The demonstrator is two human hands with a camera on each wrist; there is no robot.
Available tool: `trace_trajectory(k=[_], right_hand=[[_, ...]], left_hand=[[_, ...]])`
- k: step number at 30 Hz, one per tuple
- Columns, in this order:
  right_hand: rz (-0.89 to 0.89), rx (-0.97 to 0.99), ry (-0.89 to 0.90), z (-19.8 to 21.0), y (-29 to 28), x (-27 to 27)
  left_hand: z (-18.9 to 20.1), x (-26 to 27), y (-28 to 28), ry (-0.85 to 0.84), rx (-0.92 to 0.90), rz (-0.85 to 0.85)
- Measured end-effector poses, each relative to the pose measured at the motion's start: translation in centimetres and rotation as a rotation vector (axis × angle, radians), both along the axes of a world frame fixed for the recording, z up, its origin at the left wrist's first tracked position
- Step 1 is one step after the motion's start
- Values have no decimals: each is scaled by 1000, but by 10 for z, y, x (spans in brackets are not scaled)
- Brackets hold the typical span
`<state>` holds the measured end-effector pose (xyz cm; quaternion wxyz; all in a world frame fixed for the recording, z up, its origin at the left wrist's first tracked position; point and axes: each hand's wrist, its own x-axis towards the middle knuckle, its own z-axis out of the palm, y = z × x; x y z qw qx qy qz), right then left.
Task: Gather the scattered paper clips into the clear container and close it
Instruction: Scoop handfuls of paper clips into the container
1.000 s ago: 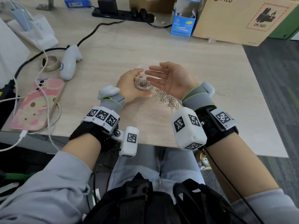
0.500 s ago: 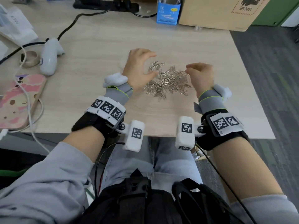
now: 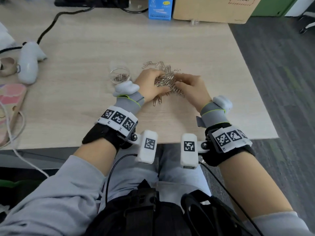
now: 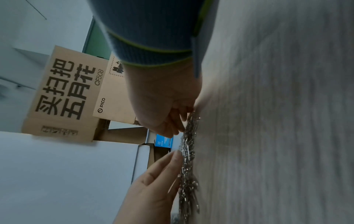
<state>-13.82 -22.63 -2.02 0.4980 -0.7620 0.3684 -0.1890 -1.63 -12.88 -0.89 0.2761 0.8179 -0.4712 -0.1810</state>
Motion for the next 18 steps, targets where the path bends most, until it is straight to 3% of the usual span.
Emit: trace_trajectory(k=[6, 12, 18], right_hand=[[-244, 63, -82, 2, -17, -5], [-165, 518, -290, 9, -10, -3], [-216, 777, -455, 7, -17, -4]], left_hand=[[-7, 1, 0, -187, 84, 75], [-2, 2, -23, -86, 2, 71], [0, 10, -29, 21, -116, 107]])
